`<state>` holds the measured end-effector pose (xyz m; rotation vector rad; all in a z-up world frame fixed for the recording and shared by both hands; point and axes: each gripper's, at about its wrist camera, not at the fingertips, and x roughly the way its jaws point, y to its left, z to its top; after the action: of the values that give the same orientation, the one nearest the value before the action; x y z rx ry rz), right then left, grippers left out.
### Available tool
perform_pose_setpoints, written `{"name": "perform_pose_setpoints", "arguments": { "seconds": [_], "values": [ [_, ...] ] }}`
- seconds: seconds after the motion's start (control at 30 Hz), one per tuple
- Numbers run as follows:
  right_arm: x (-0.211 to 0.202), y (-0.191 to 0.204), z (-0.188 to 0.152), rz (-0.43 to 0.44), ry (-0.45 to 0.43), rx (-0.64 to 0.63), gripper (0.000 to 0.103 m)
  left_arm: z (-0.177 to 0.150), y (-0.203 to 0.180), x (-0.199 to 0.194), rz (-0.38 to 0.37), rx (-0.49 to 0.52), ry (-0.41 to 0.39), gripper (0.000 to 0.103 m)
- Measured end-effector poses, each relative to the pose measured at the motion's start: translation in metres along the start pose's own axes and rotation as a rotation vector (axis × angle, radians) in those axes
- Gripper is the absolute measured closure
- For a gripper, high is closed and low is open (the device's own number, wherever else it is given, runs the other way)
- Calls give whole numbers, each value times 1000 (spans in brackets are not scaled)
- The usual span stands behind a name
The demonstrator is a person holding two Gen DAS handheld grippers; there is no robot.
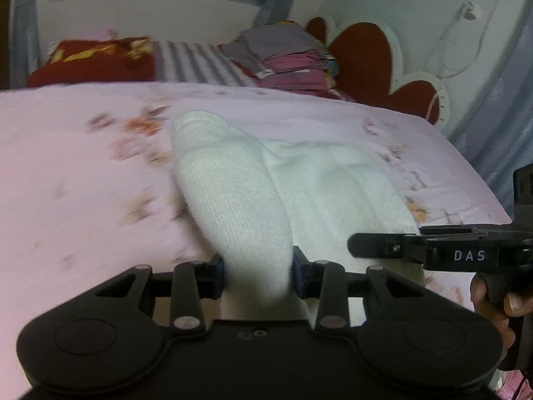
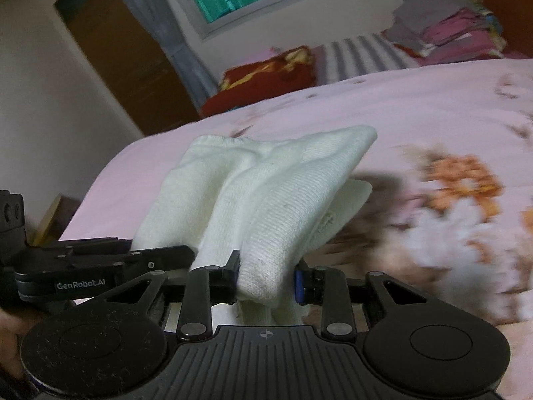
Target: Fold small clothes
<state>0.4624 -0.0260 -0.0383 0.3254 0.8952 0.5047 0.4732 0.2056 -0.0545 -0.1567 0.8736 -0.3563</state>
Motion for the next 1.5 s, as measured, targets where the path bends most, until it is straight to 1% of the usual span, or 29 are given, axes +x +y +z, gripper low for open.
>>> {"name": "perform_pose_setpoints", "arguments": {
  "seconds": [0.1,0.17,0.2,0.23,0.27,0.3,0.33,0.37,0.4,0.43,0.47,0.5,0.53,0.6,0.63,0.67,0.73,0.77,0.8,0.83,0.87,0.9,1.0,1.17,1.23,1.3,1.37,1.43,1.5],
  "values": [
    [31,27,-7,15,34,-16,73,-13,37,-4,-13,-55,36,67],
    [51,35,-14,6,65,-11,73,-25,59,6,-22,-99,75,64],
    [62,36,-18,-11,77,-17,73,-33,68,14,-13,-126,96,55],
    [74,35,-24,-56,88,-33,73,-42,78,20,-20,-168,98,48],
    [85,28,-29,-99,107,-10,73,-47,85,20,-46,-190,73,48],
    [94,16,-35,-92,110,64,72,-51,88,18,-65,-199,52,47],
    [95,8,-39,-71,93,124,67,-53,89,15,-70,-201,46,47],
    [94,0,-41,-59,88,172,66,-53,89,12,-70,-194,45,47],
    [93,-3,-41,-53,84,192,66,-52,88,8,-61,-178,41,42],
    [91,-1,-41,-58,80,171,65,-52,87,2,-37,-163,32,37],
    [87,3,-41,-68,76,149,65,-51,89,-8,-12,-150,6,36],
    [81,6,-40,-84,63,132,65,-49,89,-18,-3,-130,-35,38],
    [71,9,-38,-116,29,99,65,-47,88,-26,-8,-111,-82,52],
    [53,28,-29,-218,-84,-28,65,-33,85,-29,-13,-69,-127,68],
    [52,37,-25,-228,-111,-80,65,-24,82,-23,-14,-55,-125,68],
    [57,45,-17,-213,-115,-116,65,-14,79,-14,-33,-48,-122,68],
    [77,58,-4,-191,-95,-160,66,-3,73,4,-44,-36,-102,68],
    [89,62,1,-192,-74,-184,78,1,70,14,-46,-32,-83,68],
    [103,64,4,-201,-46,-205,86,3,68,26,-42,-33,-61,68],
    [117,63,6,-225,-10,-215,92,0,67,34,-33,-31,-41,68],
    [125,59,3,-254,21,-221,92,-3,67,43,-29,-34,-23,68],
    [136,53,2,-286,50,-223,92,-5,67,45,-33,-48,-32,68],
    [140,38,0,-341,44,-231,92,-8,70,43,-34,-54,-34,68],
    [130,34,-4,-322,47,-245,92,-7,62,37,5,-17,-39,69],
    [115,43,-5,-318,8,-255,91,-10,52,25,16,12,-64,71],
    [98,54,-10,-266,-29,-284,92,-16,42,16,29,34,-75,72],
    [85,62,-22,-211,-20,-319,92,-23,34,12,41,44,-75,72],
    [83,66,-36,-184,14,-355,92,-32,27,12,63,50,-69,72],
    [88,64,-47,-211,50,-390,92,-39,22,10,79,54,-66,72]
  ]
}}
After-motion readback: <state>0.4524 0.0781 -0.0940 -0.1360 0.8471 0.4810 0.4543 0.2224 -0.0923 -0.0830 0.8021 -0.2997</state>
